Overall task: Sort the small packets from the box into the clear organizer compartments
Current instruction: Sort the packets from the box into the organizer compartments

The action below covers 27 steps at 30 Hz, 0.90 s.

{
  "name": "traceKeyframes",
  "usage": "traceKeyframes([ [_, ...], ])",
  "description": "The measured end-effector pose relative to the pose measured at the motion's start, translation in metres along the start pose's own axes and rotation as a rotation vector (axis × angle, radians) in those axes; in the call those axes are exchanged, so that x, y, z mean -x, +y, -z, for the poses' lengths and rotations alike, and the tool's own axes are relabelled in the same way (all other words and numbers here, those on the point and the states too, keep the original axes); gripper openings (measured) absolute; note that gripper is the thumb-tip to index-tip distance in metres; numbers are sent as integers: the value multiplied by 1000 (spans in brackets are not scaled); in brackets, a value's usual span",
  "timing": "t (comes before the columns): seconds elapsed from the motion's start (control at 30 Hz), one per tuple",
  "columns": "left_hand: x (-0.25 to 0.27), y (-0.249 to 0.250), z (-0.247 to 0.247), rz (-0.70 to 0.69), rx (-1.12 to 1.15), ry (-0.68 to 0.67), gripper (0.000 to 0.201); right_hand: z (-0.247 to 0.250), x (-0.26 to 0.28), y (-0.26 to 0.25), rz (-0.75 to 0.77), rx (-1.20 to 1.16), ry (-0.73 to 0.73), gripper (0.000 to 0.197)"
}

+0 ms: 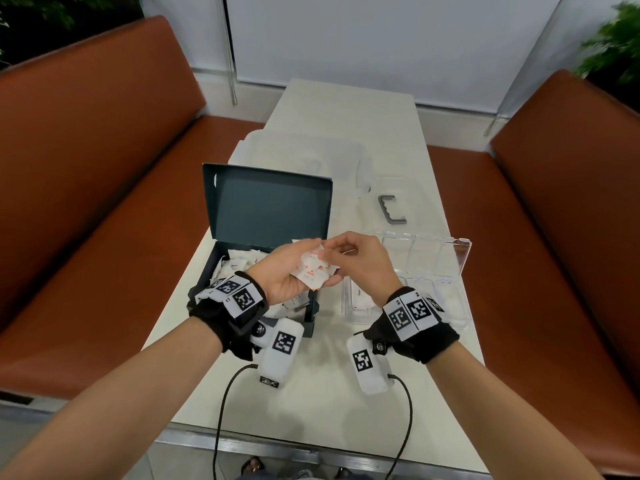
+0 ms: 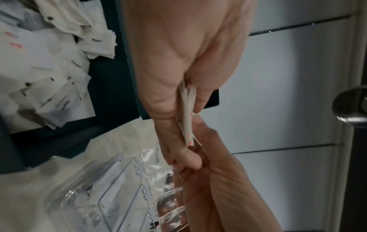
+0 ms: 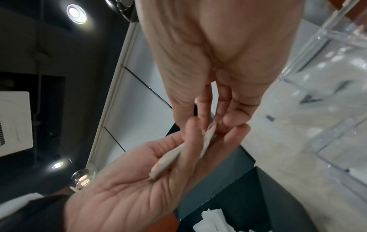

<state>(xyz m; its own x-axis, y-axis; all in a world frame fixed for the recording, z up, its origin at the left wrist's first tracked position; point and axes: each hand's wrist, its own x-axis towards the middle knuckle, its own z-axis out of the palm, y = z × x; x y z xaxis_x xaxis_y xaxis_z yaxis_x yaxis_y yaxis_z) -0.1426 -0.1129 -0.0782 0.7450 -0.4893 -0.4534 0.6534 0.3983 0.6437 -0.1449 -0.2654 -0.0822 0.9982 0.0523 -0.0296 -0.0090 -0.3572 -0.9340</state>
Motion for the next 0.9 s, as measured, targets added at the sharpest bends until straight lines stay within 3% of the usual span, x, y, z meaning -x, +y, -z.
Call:
traceKeyframes([
  [0.23,-17,-8,-33,-57,-185,94,27,41,-3,1,-63,114,-56,24],
  [0.4,-34,-15,-57,-45,-177,58,29,74,1,4,-67,75,-17,11],
  [0.57,-48,-29,-69,-68,-245,74,29,109,2,14,-171,-21,15,5],
  [0.9,-69,-56,-94,-96,-377,130,31,158,13,42,-107,112,-29,13],
])
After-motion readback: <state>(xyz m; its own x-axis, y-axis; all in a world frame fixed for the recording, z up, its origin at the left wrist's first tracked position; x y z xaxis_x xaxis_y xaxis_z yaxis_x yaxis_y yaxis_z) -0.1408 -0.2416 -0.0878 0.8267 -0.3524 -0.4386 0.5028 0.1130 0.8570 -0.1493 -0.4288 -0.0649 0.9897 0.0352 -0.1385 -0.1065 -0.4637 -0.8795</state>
